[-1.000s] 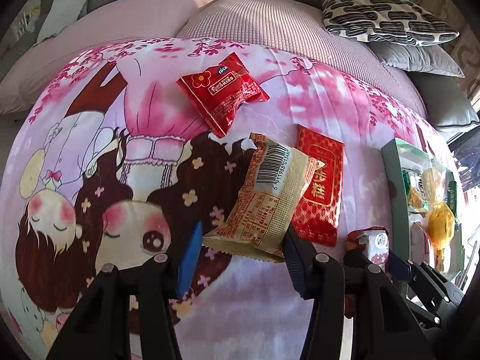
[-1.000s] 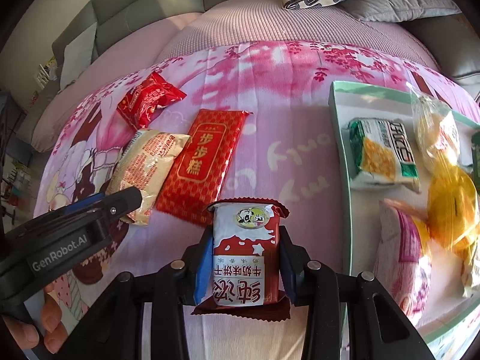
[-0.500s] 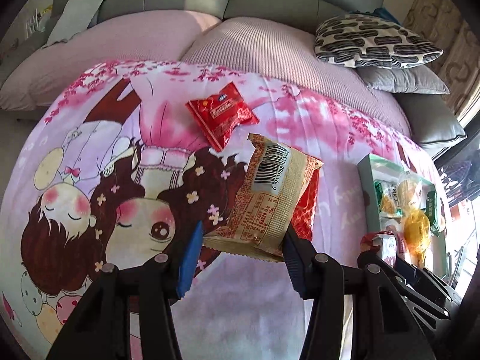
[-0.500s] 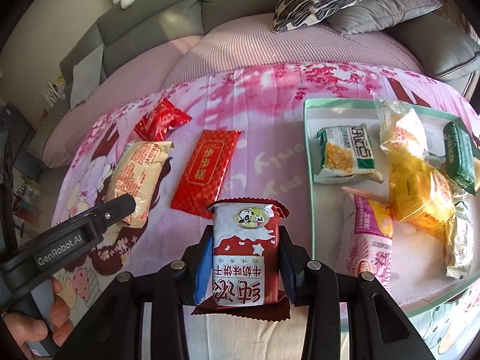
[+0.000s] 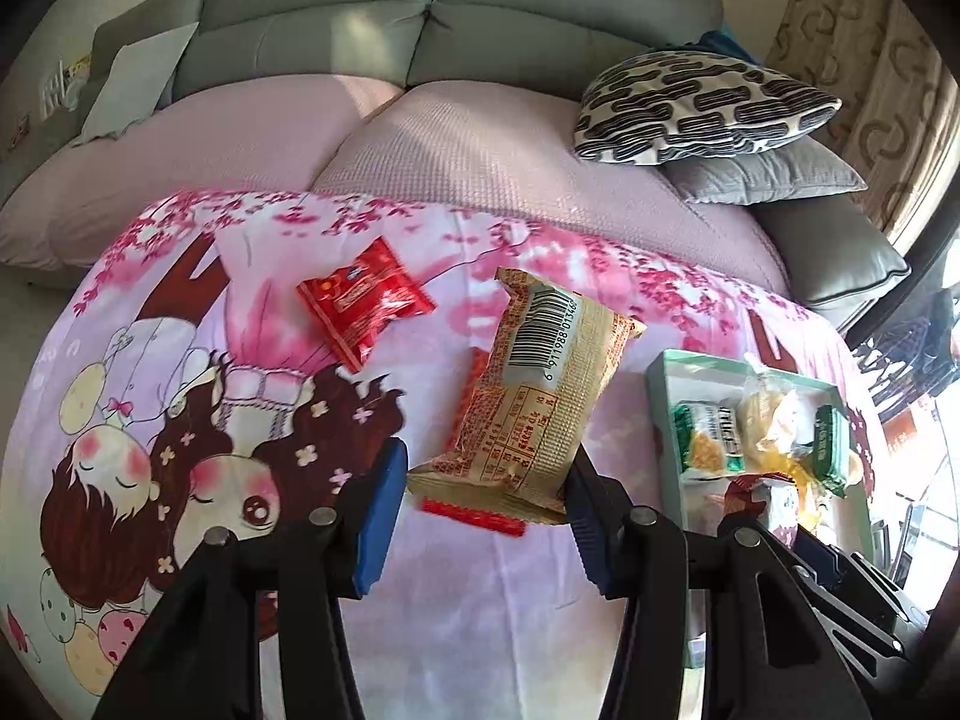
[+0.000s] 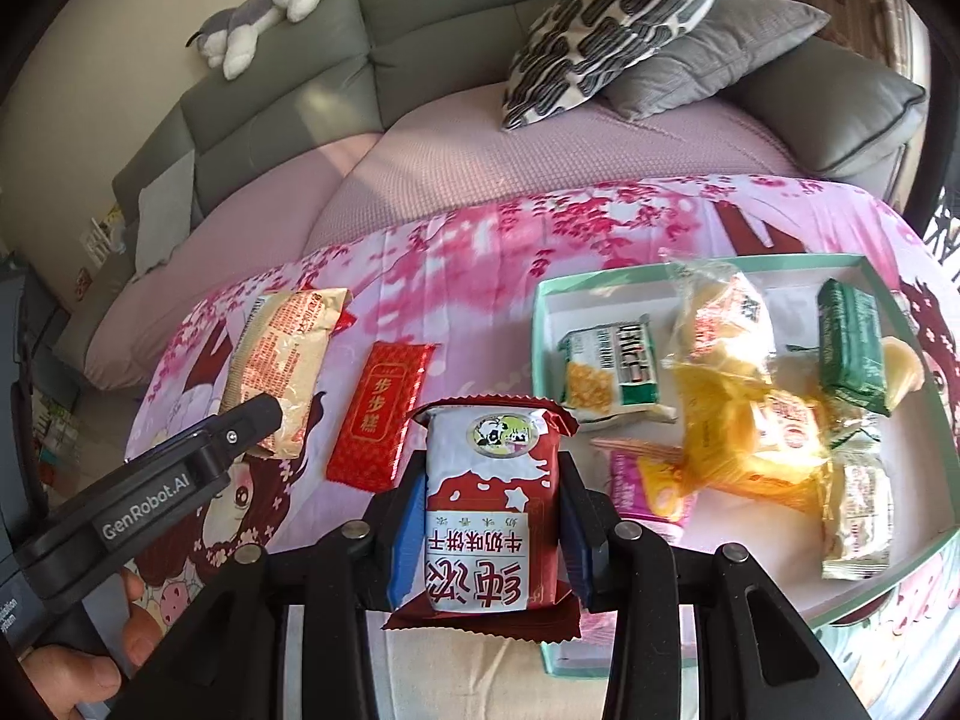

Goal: Organize snacks
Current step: 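Lift both packs and carry them toward the tray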

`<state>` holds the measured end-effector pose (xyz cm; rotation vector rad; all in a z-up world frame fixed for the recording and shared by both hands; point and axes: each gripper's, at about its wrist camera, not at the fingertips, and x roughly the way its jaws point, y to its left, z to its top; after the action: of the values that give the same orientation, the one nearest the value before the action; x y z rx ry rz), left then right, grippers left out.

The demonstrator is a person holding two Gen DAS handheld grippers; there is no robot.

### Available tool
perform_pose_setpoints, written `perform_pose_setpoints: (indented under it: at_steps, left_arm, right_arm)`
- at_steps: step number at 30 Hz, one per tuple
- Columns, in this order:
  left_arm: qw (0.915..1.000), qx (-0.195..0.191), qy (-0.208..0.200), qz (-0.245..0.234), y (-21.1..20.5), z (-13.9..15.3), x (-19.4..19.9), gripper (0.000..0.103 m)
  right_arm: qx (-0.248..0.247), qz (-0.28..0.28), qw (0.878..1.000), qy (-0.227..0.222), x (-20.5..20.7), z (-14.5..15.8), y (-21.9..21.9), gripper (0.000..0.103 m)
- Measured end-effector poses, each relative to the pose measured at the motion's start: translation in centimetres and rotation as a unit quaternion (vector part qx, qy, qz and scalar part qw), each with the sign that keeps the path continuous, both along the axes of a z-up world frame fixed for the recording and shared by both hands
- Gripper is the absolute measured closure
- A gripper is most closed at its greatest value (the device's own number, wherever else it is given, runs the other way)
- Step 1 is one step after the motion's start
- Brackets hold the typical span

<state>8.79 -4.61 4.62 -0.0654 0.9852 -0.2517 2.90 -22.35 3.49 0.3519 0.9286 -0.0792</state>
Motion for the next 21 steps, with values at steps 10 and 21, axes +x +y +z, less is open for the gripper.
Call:
perform_pose_setpoints:
  at_steps: [10, 21]
  left_arm:
    - [0.9989, 0.006, -0.018, -0.042, -4.1, 0.9, -1.6, 0.050]
    - [0.9878, 0.017, -0.038, -0.150, -11.5, 1.3, -5.7, 0.050]
  right_arm:
    - [-0.004, -0.070, 0.997, -0.010, -1.9, 1.2, -5.0, 0.061]
    - [-0.012, -0.206, 0.978, -0.012, -6.1, 2.2, -13.7, 0.061]
